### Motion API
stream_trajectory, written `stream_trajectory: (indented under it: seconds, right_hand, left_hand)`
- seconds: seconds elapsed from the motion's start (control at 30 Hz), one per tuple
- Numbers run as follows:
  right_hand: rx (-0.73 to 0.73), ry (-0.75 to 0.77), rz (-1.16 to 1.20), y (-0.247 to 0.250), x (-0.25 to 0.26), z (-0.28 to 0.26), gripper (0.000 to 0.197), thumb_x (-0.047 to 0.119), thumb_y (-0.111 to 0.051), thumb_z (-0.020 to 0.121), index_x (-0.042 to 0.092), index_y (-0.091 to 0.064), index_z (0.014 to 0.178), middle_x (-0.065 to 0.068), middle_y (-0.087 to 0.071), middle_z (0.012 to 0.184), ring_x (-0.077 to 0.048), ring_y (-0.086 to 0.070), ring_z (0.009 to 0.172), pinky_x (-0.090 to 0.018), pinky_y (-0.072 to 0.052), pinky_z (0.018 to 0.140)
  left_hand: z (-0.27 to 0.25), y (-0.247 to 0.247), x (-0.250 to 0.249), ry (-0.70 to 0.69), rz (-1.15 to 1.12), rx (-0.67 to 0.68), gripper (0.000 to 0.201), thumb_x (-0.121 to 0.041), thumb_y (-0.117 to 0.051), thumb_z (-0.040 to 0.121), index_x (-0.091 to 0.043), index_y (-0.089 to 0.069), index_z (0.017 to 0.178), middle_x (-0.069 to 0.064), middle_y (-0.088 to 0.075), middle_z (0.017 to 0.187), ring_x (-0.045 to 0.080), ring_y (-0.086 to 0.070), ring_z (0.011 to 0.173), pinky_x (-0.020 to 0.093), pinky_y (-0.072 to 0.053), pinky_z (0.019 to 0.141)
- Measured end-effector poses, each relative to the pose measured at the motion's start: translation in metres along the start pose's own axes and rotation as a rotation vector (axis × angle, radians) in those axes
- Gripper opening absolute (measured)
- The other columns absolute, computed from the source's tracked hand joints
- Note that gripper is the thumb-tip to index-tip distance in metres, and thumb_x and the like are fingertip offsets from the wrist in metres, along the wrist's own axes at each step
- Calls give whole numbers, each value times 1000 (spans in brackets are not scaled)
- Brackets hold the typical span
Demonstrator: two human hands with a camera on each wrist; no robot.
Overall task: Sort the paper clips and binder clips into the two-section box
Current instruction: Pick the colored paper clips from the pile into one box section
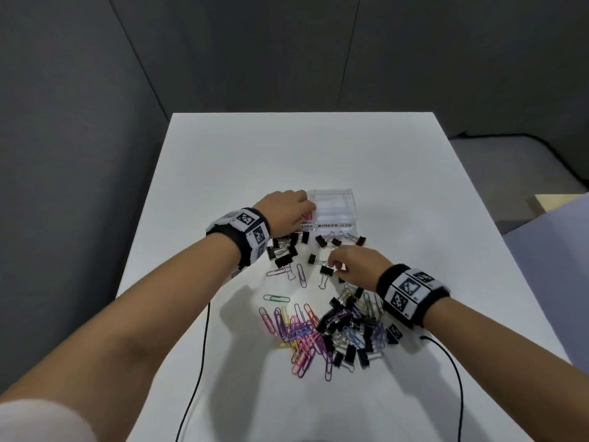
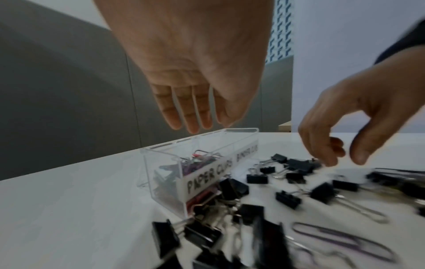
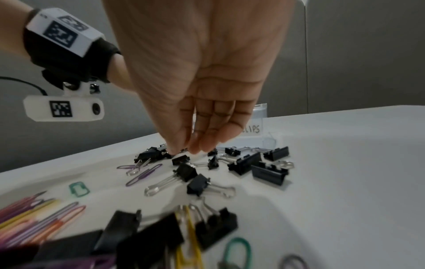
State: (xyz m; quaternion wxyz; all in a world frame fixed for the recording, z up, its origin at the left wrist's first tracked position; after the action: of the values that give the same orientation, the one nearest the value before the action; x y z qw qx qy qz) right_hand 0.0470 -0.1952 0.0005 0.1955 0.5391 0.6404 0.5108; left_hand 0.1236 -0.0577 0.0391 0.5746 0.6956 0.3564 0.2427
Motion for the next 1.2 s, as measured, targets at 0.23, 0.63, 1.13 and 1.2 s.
stream_trajectory:
  seconds: [0.23,0.63,1.13,1.2]
  right_hand:
    - [114,-14,-181,-33,-15,-66,76,48,-67,77,27,-30,140,-1,-41,133,-18,-48,110,-30,-45,86]
    - [29,-239,146,-62,-21,-80,70,30,-66,83,21,-29,141,-10,-36,132,-25,-57,104,-33,-50,92]
    - [-98,-340,417,-34,-25,-29,25,34,-57,90,9,-55,90,-4,-55,88,-18,-50,83,-24,-41,68]
    - [-163,-366,419,-31,-29,-27,19,23,-58,90,14,-49,76,1,-52,77,-18,-50,80,-16,-35,57]
  left_hand:
    - [-86,-63,-44,-163,-41,227,67,-54,-55,84,-26,-34,140,2,-42,137,18,-49,117,33,-45,96]
    - [-106,-106,-53,51,-222,119,31,-23,-48,95,-18,-53,126,8,-46,128,25,-48,117,34,-46,88]
    - [-87,-95,-40,153,-118,104,39,-22,-54,85,-14,-47,123,6,-47,127,24,-49,112,33,-44,86]
    - [-84,-95,-48,68,-125,117,46,-24,-56,86,-17,-44,130,4,-44,132,23,-47,117,32,-43,92]
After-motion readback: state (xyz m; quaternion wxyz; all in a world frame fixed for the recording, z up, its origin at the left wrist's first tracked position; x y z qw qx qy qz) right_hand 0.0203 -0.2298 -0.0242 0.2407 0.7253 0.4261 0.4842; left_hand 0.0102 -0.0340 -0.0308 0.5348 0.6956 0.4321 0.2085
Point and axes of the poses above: each hand's wrist, its own z-axis towards the middle knuckle, its own y-axis out of the back of the hand, x = y × z, the point moved 5 cm from there along z, towards the middle knuckle
